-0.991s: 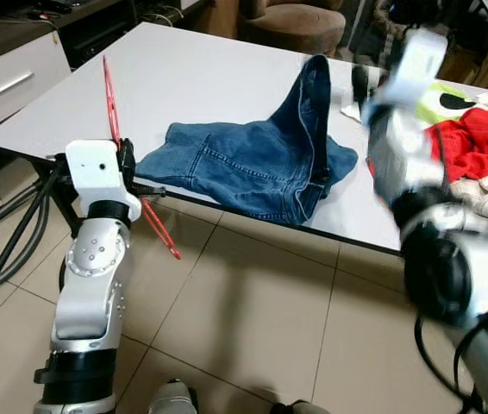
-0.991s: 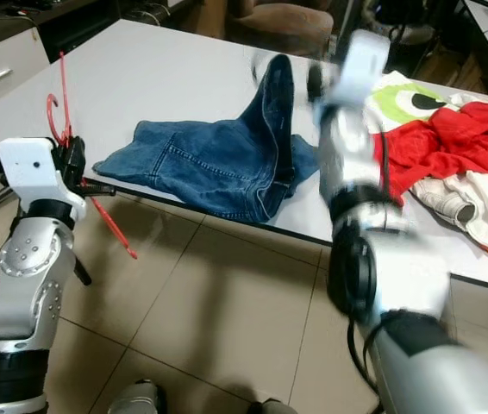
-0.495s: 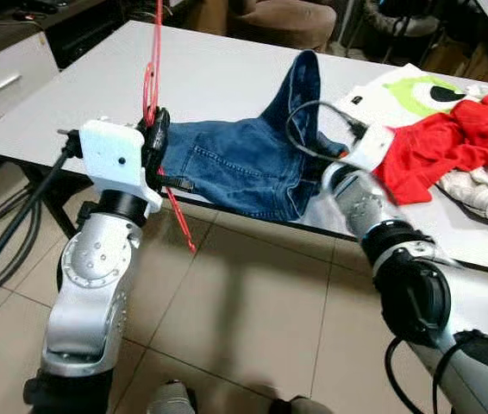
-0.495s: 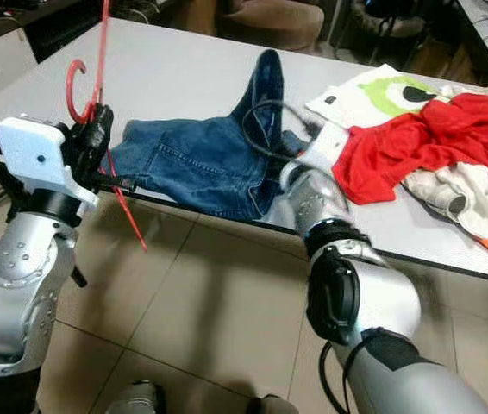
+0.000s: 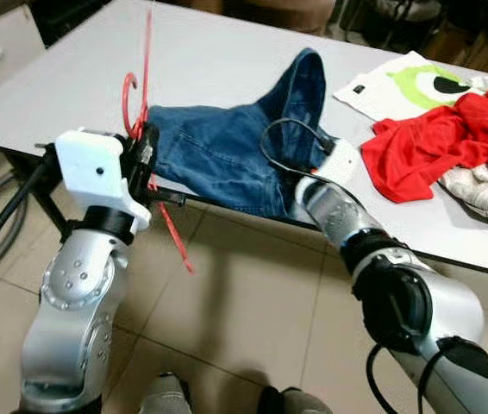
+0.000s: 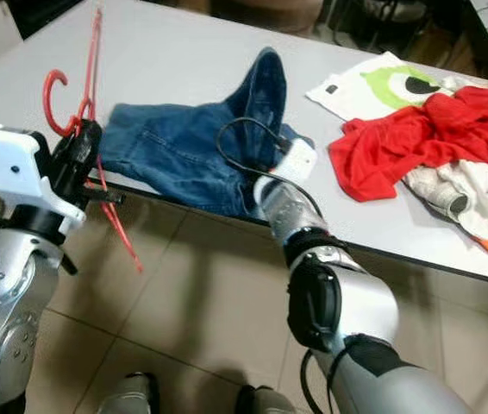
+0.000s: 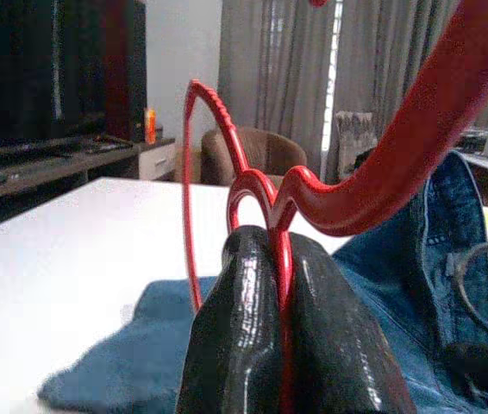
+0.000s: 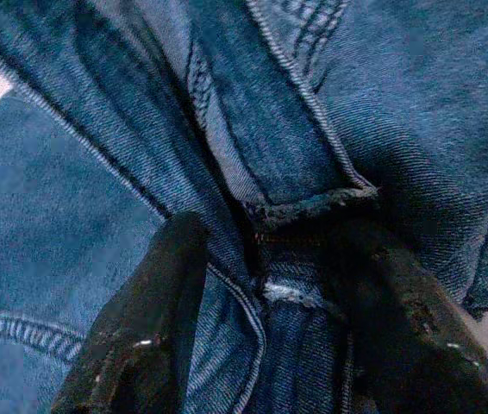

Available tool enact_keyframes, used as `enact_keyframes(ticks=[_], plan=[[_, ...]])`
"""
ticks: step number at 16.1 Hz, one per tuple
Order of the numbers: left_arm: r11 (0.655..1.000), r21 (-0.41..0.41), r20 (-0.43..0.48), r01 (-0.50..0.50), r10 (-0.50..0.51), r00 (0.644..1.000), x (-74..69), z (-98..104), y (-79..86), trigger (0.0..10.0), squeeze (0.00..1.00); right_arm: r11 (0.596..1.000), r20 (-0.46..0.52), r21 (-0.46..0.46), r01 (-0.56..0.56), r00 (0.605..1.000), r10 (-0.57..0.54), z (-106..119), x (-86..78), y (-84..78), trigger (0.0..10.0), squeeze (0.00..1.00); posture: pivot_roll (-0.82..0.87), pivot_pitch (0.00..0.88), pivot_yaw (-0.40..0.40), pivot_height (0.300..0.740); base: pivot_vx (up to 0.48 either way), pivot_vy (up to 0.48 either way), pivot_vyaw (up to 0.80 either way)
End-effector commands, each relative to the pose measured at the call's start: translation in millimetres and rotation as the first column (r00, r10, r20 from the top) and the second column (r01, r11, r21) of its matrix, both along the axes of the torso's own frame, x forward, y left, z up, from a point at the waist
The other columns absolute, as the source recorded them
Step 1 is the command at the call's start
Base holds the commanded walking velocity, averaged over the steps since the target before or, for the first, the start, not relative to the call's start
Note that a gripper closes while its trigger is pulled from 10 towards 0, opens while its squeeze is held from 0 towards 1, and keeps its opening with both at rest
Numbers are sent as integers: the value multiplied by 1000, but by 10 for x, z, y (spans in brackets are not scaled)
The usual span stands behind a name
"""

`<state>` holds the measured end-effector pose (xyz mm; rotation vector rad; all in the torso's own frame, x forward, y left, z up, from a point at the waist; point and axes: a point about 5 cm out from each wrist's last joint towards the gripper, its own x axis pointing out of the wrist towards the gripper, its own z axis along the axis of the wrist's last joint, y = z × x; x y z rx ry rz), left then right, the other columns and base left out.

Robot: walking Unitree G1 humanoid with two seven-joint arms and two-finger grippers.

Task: Hang hanger

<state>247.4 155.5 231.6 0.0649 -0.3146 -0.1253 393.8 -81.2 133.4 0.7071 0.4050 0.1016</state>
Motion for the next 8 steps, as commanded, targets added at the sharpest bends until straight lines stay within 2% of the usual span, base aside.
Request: enact_keyframes(ticks=[1, 2, 3, 4, 5, 8], plan=[[1000, 6, 2, -18, 18, 1000, -44, 23, 19, 10000, 0, 996, -38, 3, -88, 995, 88, -61, -64, 199, 10000, 0, 366, 209, -100, 740, 0, 0, 0], [999, 8, -3, -31, 32, 999, -64, 23, 34, 10000, 0, 987, 21, -31, -159, 987, 160, 48, -47, 325, 10000, 0, 372, 216, -104, 740, 0, 0, 0], [999, 10, -5, -37, 37, 999, -71, 21, 40, 10000, 0, 978, 71, -64, -198, 977, 203, 132, -29, 383, 10000, 0, 374, 220, -107, 740, 0, 0, 0], [999, 18, -7, -48, 49, 999, -75, 16, 49, 10000, 0, 956, 170, -152, -252, 946, 276, 292, 7, 457, 10000, 0, 369, 223, -109, 740, 0, 0, 0], [998, 26, -14, -53, 53, 998, -56, 0, 45, 10000, 0, 925, 277, -199, -325, 886, 371, 496, 30, 560, 10000, 0, 355, 221, -109, 740, 0, 0, 0], [998, 33, -11, -50, 51, 999, 0, 4, 23, 10000, 0, 895, 339, -301, -330, 840, 424, 650, 68, 546, 10000, 0, 323, 202, -105, 740, 0, 0, 0]])
